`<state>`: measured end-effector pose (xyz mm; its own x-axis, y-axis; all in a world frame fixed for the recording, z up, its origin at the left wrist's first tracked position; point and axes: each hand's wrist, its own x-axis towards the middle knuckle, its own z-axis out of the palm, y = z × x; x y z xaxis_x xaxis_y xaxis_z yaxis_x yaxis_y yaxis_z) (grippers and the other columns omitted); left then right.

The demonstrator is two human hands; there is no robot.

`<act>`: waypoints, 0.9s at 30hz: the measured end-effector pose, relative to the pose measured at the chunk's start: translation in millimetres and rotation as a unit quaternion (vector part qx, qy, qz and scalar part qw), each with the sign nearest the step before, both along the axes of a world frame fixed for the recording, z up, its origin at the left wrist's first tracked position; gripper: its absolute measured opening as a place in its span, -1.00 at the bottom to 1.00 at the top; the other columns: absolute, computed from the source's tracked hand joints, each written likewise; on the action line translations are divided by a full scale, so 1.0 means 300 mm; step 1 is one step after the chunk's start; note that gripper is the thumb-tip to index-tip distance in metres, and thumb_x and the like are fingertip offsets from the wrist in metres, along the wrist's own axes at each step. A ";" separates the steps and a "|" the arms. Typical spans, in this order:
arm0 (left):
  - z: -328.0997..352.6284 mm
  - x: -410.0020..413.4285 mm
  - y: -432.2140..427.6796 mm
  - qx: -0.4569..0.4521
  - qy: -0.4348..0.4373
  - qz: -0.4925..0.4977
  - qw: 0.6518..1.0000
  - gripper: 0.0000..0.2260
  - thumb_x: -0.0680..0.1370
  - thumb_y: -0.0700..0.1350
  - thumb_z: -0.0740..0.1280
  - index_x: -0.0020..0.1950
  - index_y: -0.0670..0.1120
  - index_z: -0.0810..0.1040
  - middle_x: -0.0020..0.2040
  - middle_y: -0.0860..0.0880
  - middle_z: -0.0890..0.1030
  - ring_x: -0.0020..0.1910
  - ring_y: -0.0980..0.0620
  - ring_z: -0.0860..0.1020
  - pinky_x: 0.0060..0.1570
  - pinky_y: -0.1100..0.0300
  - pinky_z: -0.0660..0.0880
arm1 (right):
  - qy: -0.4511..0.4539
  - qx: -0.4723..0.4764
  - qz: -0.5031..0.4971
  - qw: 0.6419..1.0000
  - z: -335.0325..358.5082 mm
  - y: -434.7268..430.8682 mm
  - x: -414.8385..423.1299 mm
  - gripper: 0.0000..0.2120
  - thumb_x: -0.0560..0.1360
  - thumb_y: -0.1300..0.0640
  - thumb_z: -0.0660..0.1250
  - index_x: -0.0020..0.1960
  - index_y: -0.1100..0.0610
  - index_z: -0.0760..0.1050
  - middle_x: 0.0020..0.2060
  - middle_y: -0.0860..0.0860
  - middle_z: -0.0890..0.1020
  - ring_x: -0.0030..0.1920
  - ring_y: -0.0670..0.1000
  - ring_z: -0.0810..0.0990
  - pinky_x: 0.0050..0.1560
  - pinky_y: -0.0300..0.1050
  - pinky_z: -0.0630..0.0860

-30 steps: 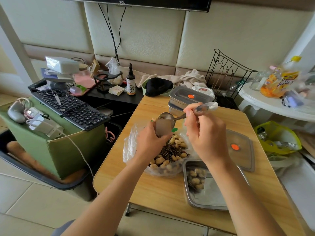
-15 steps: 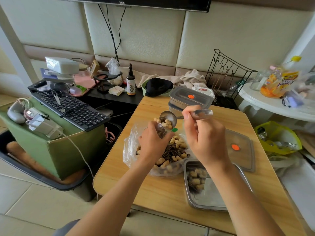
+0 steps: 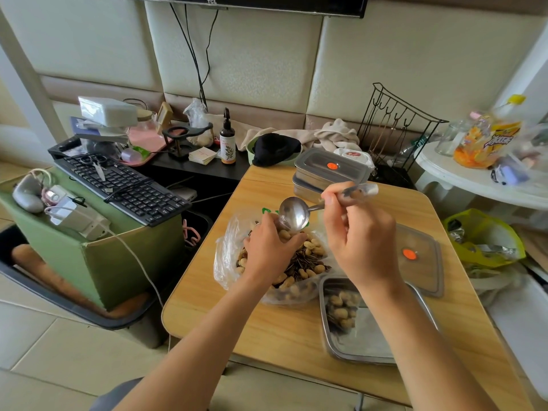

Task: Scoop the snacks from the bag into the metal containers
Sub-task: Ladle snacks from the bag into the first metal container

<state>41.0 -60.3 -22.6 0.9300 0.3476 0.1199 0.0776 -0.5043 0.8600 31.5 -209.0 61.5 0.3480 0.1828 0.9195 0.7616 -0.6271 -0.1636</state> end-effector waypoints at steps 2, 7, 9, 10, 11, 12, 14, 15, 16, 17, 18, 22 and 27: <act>0.004 -0.001 0.001 0.003 -0.001 0.000 1.000 -0.55 0.45 0.22 0.52 0.12 0.04 0.41 -0.11 0.11 0.56 -0.09 0.01 0.57 0.15 -0.22 0.53 | -0.001 0.020 -0.008 1.000 0.003 -0.013 0.000 -0.69 0.66 0.23 0.24 -0.17 0.34 0.62 -0.41 0.08 0.57 -0.35 -0.19 0.28 -0.26 -0.62 0.24; 0.010 -0.013 0.007 -0.005 -0.009 -0.015 1.000 -0.57 0.45 0.19 0.53 0.12 0.03 0.43 -0.10 0.11 0.57 -0.10 0.01 0.57 0.13 -0.18 0.54 | -0.004 0.007 0.030 1.000 0.010 -0.037 0.006 -0.67 0.65 0.23 0.23 -0.19 0.31 0.64 -0.43 0.04 0.58 -0.44 -0.08 0.38 -0.30 -0.51 0.30; 0.017 -0.019 0.014 -0.016 -0.015 -0.020 1.000 -0.59 0.48 0.15 0.54 0.13 0.01 0.45 -0.09 0.09 0.59 -0.12 0.03 0.57 0.01 0.02 0.57 | 0.012 0.027 0.035 0.999 0.005 -0.054 0.017 -0.65 0.68 0.19 0.21 -0.15 0.31 0.65 -0.38 0.03 0.64 -0.48 -0.01 0.52 -0.38 -0.30 0.42; 0.022 -0.024 0.019 -0.021 -0.020 -0.020 0.999 -0.61 0.49 0.13 0.53 0.15 -0.01 0.46 -0.07 0.07 0.60 -0.13 0.04 0.59 -0.07 0.15 0.56 | 0.022 0.038 0.032 0.998 0.002 -0.065 0.025 -0.63 0.70 0.16 0.19 -0.14 0.30 0.65 -0.37 0.03 0.64 -0.49 0.04 0.54 -0.43 -0.13 0.45; 0.030 -0.030 0.026 -0.024 -0.024 -0.019 0.999 -0.63 0.51 0.11 0.52 0.16 -0.01 0.46 -0.04 0.06 0.61 -0.12 0.06 0.60 -0.14 0.25 0.54 | 0.032 0.046 0.027 0.998 -0.003 -0.077 0.036 -0.61 0.71 0.14 0.18 -0.14 0.30 0.64 -0.36 0.04 0.64 -0.49 0.07 0.55 -0.46 -0.01 0.45; 0.038 -0.038 0.034 -0.025 -0.030 -0.018 0.999 -0.64 0.53 0.10 0.50 0.18 -0.02 0.47 -0.01 0.07 0.61 -0.10 0.09 0.60 -0.19 0.31 0.52 | 0.042 0.048 0.019 0.998 -0.008 -0.085 0.047 -0.61 0.72 0.14 0.17 -0.14 0.29 0.63 -0.35 0.05 0.64 -0.48 0.08 0.56 -0.46 0.03 0.45; 0.052 -0.055 0.053 -0.032 -0.039 -0.015 0.999 -0.67 0.57 0.09 0.45 0.22 -0.02 0.48 0.03 0.12 0.59 -0.09 0.17 0.58 -0.22 0.39 0.51 | 0.068 0.041 0.005 0.997 -0.023 -0.092 0.069 -0.67 0.71 0.18 0.20 -0.09 0.28 0.64 -0.36 0.05 0.63 -0.47 0.03 0.55 -0.44 -0.11 0.47; 0.055 -0.062 0.064 -0.033 -0.044 -0.012 0.998 -0.68 0.59 0.09 0.43 0.25 -0.02 0.48 0.05 0.13 0.58 -0.08 0.20 0.58 -0.22 0.41 0.52 | 0.085 0.035 0.002 0.996 -0.035 -0.089 0.078 -0.71 0.71 0.21 0.23 -0.08 0.27 0.64 -0.37 0.05 0.62 -0.46 -0.01 0.53 -0.42 -0.28 0.45; 0.056 -0.069 0.078 -0.030 -0.049 -0.009 0.998 -0.67 0.60 0.11 0.40 0.26 -0.02 0.48 0.08 0.13 0.59 -0.07 0.21 0.59 -0.20 0.39 0.54 | 0.105 0.027 0.003 0.994 -0.052 -0.082 0.085 -0.75 0.70 0.24 0.25 -0.08 0.27 0.63 -0.38 0.03 0.60 -0.46 -0.05 0.50 -0.39 -0.38 0.43; 0.057 -0.077 0.091 -0.025 -0.051 -0.005 0.998 -0.67 0.61 0.13 0.38 0.28 -0.02 0.48 0.11 0.12 0.60 -0.06 0.22 0.59 -0.17 0.35 0.55 | 0.129 0.014 0.008 0.992 -0.071 -0.072 0.091 -0.77 0.69 0.26 0.27 -0.09 0.27 0.62 -0.38 0.00 0.57 -0.46 -0.10 0.46 -0.39 -0.45 0.39; 0.057 -0.084 0.104 -0.023 -0.053 -0.002 0.998 -0.65 0.61 0.15 0.36 0.29 -0.02 0.47 0.14 0.12 0.60 -0.06 0.25 0.59 -0.12 0.31 0.57 | 0.152 -0.004 0.016 0.988 -0.089 -0.060 0.094 -0.77 0.69 0.26 0.26 -0.09 0.27 0.60 -0.37 -0.03 0.54 -0.47 -0.14 0.44 -0.41 -0.47 0.37; 0.065 -0.112 0.138 -0.034 -0.055 0.003 0.998 -0.64 0.64 0.16 0.30 0.33 -0.04 0.46 0.12 0.21 0.56 0.08 0.27 0.56 0.08 0.24 0.54 | 0.175 -0.070 0.039 0.981 -0.124 -0.017 0.098 -0.76 0.72 0.17 0.20 0.00 0.24 0.58 -0.30 -0.07 0.50 -0.40 -0.14 0.40 -0.39 -0.44 0.27; 0.074 -0.122 0.173 -0.040 -0.059 0.040 0.997 -0.69 0.65 0.15 0.28 0.29 0.00 0.48 0.26 0.07 0.43 0.29 0.12 0.36 0.13 0.22 0.34 | 0.164 -0.088 0.060 0.981 -0.123 0.018 0.066 -0.71 0.73 0.10 0.15 0.00 0.22 0.56 -0.30 -0.14 0.42 -0.39 -0.15 0.36 -0.36 -0.45 0.23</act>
<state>4.5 -8.5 -0.5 0.8802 0.4328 0.1946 0.0114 -0.4293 0.9031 51.2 -203.5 24.6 0.5853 0.3867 0.7127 0.7569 -0.5759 -0.3091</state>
